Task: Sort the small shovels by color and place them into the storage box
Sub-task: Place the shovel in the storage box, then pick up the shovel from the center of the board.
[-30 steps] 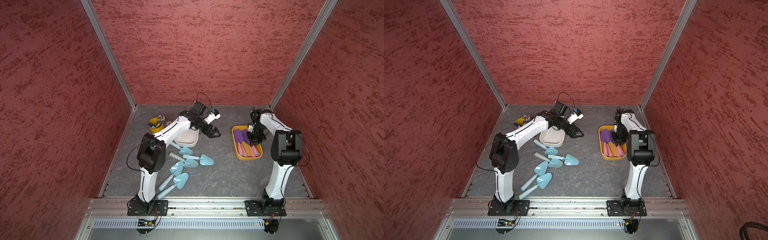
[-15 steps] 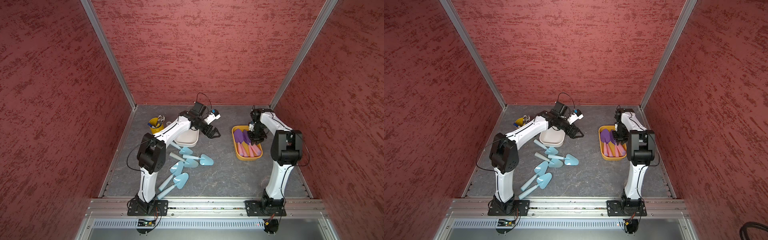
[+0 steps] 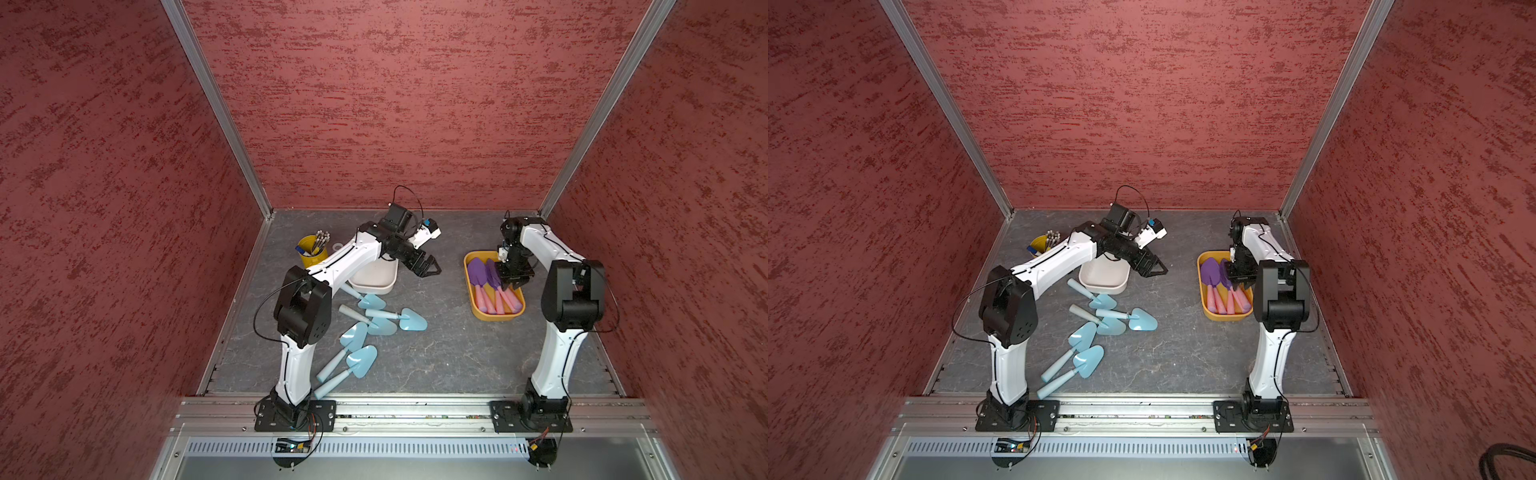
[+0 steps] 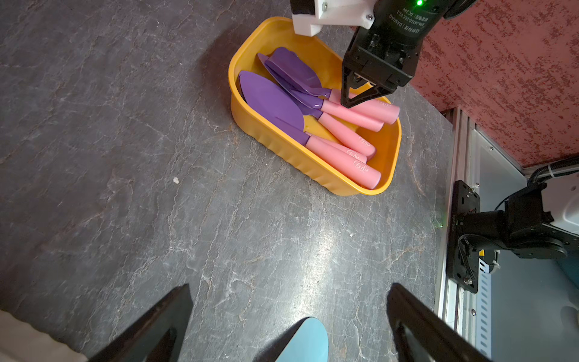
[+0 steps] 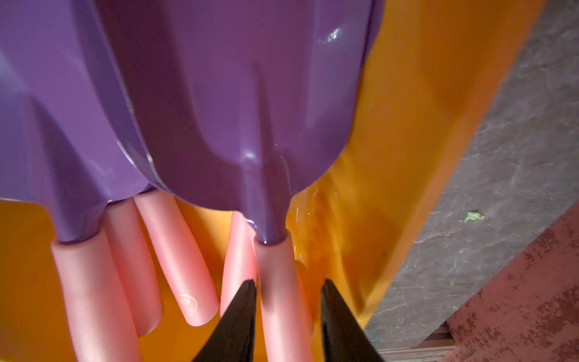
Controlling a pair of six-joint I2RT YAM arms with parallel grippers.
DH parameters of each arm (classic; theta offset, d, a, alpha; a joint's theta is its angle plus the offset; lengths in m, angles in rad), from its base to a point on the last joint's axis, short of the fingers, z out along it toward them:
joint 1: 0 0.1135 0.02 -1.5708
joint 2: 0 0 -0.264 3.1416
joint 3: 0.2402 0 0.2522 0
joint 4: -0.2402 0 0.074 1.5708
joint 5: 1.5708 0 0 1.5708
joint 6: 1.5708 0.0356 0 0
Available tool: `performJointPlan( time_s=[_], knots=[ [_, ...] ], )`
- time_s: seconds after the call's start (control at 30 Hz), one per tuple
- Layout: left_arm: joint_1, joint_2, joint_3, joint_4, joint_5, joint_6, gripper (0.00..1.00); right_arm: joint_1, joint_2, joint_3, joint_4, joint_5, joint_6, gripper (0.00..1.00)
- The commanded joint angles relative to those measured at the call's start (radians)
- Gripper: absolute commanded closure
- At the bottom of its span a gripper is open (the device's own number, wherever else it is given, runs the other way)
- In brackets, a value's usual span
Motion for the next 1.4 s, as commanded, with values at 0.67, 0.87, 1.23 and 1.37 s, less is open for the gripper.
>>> performJointPlan(
  time_s=[0.67, 0.87, 1.23, 1.37],
  knots=[
    [0.086, -0.136, -0.054, -0.060, 0.010, 0.023, 0.00, 0.088, -0.279, -0.034, 0.139, -0.200, 0.007, 0.61],
    [0.147, -0.226, -0.134, -0.087, 0.016, 0.076, 0.00, 0.199, -0.358, -0.097, 0.277, -0.210, 0.051, 0.61],
    [0.255, -0.463, -0.361, -0.205, -0.039, 0.195, 0.00, 0.452, -0.435, -0.235, 0.598, -0.266, 0.164, 0.60],
    [0.262, -0.571, -0.457, -0.281, -0.141, 0.249, 0.00, 0.510, -0.437, -0.259, 0.674, -0.272, 0.212, 0.60]
  ],
)
